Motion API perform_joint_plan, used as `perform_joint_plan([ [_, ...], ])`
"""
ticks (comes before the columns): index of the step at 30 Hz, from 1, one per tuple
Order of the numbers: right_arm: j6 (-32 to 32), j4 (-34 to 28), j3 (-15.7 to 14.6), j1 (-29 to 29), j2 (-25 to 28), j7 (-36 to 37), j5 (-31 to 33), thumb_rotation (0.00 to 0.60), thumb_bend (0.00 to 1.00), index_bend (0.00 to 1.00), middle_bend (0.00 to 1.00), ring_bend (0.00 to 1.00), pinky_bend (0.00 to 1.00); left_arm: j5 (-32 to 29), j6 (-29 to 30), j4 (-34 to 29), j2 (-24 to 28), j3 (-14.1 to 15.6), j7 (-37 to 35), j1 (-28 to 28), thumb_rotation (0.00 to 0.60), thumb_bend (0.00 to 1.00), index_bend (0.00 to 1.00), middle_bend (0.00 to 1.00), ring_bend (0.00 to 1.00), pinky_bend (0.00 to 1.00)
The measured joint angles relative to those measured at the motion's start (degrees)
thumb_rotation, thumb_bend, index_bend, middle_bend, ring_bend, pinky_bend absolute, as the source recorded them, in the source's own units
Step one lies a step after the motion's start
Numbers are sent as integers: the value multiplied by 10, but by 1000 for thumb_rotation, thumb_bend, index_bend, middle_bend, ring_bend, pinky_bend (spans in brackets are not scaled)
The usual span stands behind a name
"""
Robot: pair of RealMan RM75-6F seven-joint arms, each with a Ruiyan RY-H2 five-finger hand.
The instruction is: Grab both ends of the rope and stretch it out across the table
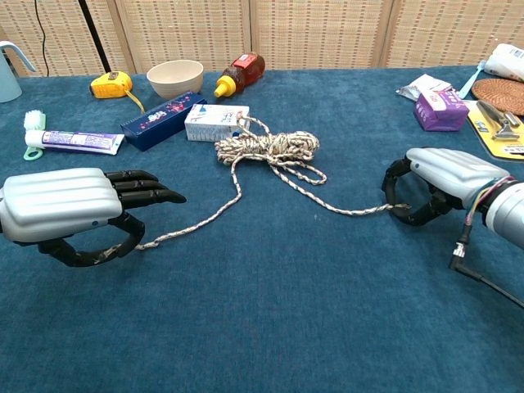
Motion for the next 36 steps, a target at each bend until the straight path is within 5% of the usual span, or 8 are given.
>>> perform_joint_plan([
  [6, -2, 0, 0, 1, 0, 0, 1, 600, 520, 607, 331, 218, 0, 0, 4, 0, 2, 1, -2, 3, 600, 424, 579, 0, 0, 0],
  [14, -3, -1, 0, 1, 1, 2, 1, 600, 520, 606, 331, 218, 0, 0, -9, -6, 7, 4, 7, 0, 600, 408, 376, 0, 0, 0],
  [21, -4, -1, 0, 0, 2, 5, 3, 600, 520, 606, 331, 218, 0, -7, -27, -18, 12, 3, 19, -3, 600, 408, 330, 0, 0, 0],
  [36, -5, -1, -1, 1, -1, 6, 3, 600, 520, 610, 335, 224, 0, -2, 5, -6, 12, 2, -3, 7, 600, 409, 489, 10, 0, 0],
])
